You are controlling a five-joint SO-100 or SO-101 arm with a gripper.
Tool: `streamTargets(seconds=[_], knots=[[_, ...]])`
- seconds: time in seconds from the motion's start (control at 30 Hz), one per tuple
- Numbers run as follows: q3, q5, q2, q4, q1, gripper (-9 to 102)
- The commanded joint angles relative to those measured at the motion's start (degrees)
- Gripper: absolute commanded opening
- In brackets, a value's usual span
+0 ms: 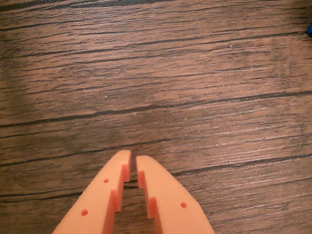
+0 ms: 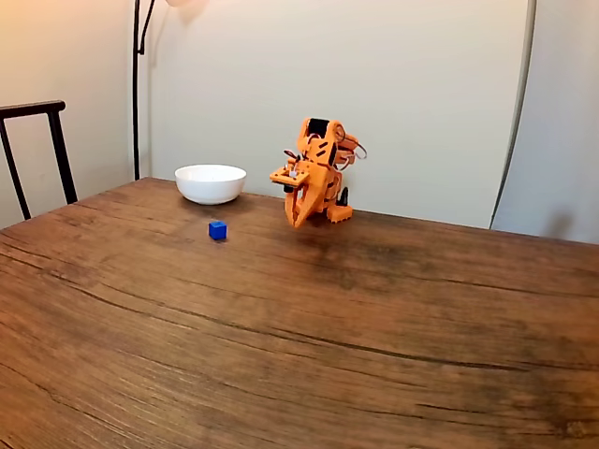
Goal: Grasp the cube and drop it in the bowl
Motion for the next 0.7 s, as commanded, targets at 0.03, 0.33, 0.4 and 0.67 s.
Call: streamTargets(seconds=[0.03,0.33,0.4,0.67], knots=[[-0.18,0.35,-0.44,3.78,0.26,0],[-0.18,-0.26,-0.35,3.69,0.53,0],[-0.18,-0.26,-0.35,3.69,0.53,0],[-0.18,-0.44,-0.35,1.76,0.35,0]])
